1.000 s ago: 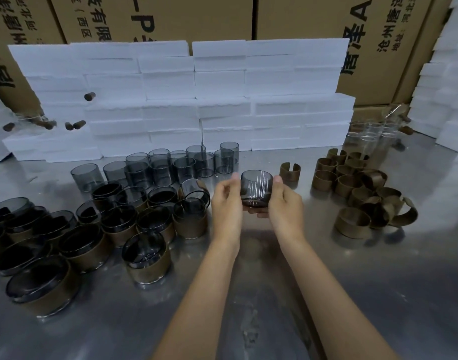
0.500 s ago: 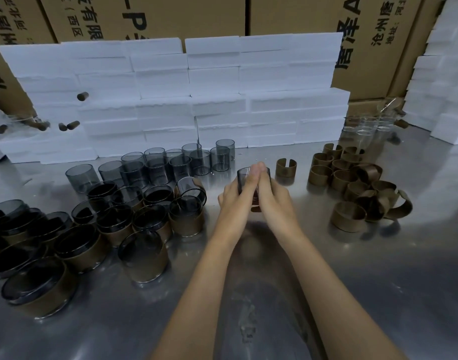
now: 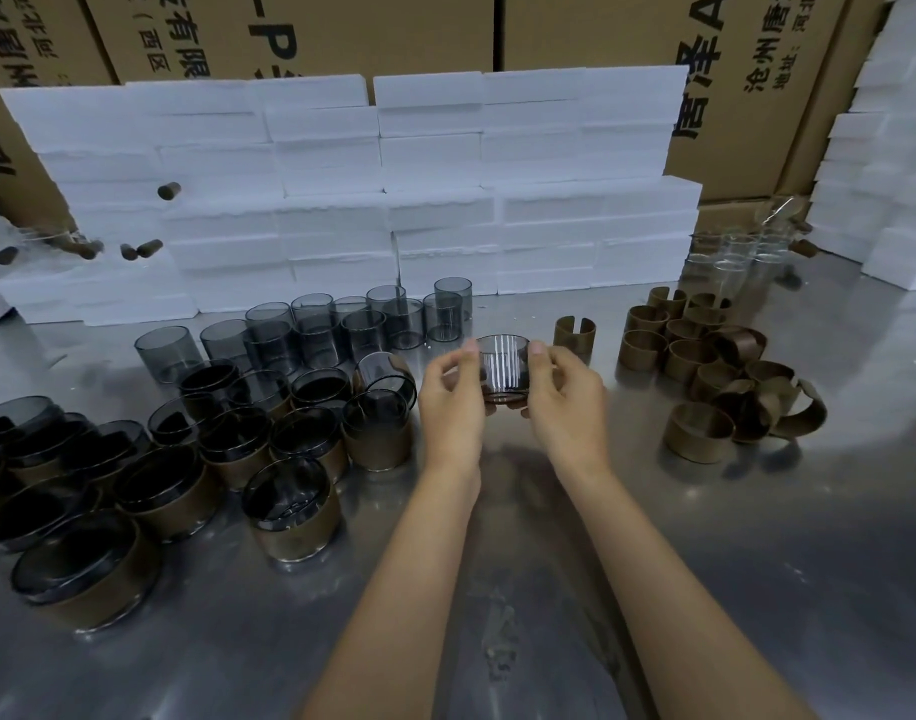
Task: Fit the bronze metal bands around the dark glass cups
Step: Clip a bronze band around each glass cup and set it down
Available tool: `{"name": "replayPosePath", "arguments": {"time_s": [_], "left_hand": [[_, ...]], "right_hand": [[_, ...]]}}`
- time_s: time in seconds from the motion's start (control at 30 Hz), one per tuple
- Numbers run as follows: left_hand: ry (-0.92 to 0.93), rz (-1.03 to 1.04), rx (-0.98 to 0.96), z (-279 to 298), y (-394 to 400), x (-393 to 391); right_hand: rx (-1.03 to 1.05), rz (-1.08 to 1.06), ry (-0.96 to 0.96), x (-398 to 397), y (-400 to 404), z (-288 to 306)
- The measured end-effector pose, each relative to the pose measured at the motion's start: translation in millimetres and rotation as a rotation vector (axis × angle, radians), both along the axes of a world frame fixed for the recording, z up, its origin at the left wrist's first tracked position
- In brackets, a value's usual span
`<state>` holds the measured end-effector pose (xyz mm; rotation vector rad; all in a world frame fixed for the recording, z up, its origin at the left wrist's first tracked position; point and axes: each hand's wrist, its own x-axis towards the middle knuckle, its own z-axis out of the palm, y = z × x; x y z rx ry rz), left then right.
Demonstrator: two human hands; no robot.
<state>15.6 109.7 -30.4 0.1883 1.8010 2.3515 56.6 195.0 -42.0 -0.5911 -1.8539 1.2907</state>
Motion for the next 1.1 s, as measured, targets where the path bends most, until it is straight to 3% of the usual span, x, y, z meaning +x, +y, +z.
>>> {"name": "replayPosePath", "arguments": {"time_s": [0.13, 0.3, 0.67, 0.8, 0.93, 1.1], "left_hand": [[-0.037, -0.136, 0.062, 7.1, -6.6, 1.9], [-0.004, -0.202, -0.07, 14.7, -4.7, 13.4], [0.182, -0.056, -0.245, 6.8, 9.8, 13.7], [0.183, 0.026, -0.119, 5.7, 7.7, 9.3], [0.151, 0.024, -0.084, 9.5, 0.6, 5.0], [0.105, -0.176, -0.028, 15.9, 1.1, 14.7]], "right_hand": [[-0.128, 0.194, -0.049, 5.0, -10.4, 7.9], [-0.24, 0.426, -0.11, 7.0, -11.8, 8.7], [-0.279, 0.126, 0.001, 0.2, -3.2, 9.8], [-0.311, 0.076, 0.105, -0.3, 0.0, 7.1], [-0.301, 0.098, 0.137, 0.0, -1.8, 8.8], [-0.401, 0.307, -0.001, 1.3, -4.8, 8.8]]}}
